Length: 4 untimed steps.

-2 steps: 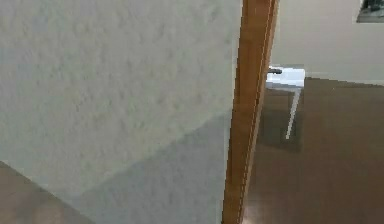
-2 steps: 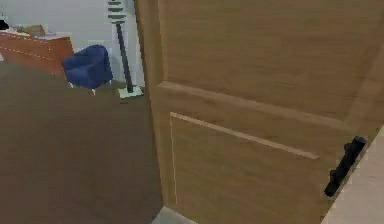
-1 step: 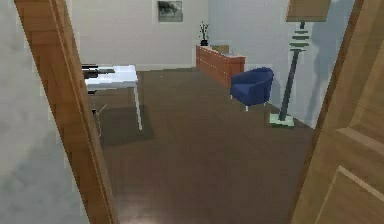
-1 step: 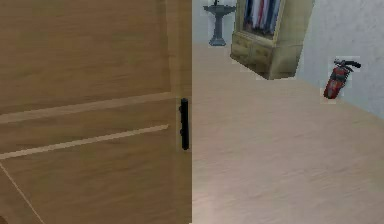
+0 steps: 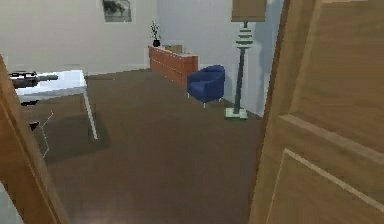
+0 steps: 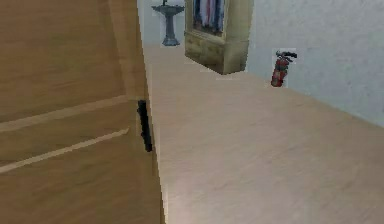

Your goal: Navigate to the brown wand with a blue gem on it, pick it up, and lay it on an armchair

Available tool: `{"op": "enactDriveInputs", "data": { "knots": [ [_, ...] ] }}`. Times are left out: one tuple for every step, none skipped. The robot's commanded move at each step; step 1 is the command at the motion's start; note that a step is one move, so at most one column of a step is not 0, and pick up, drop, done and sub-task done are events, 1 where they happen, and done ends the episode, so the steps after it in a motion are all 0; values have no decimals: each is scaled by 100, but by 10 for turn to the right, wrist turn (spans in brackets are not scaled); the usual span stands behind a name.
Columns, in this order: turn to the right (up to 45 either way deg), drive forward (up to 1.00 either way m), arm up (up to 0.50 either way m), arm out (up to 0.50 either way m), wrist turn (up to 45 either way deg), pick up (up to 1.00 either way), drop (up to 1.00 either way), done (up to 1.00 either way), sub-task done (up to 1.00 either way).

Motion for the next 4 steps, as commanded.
{"op": "enactDriveInputs", "data": {
  "knots": [
    [0,50,0,0,0,0,0,0,0],
    [-240,0,0,0,0,0,0,0,0],
    [0,30,0,0,0,0,0,0,0],
    [-360,0,0,0,0,0,0,0,0]
  ]
}}
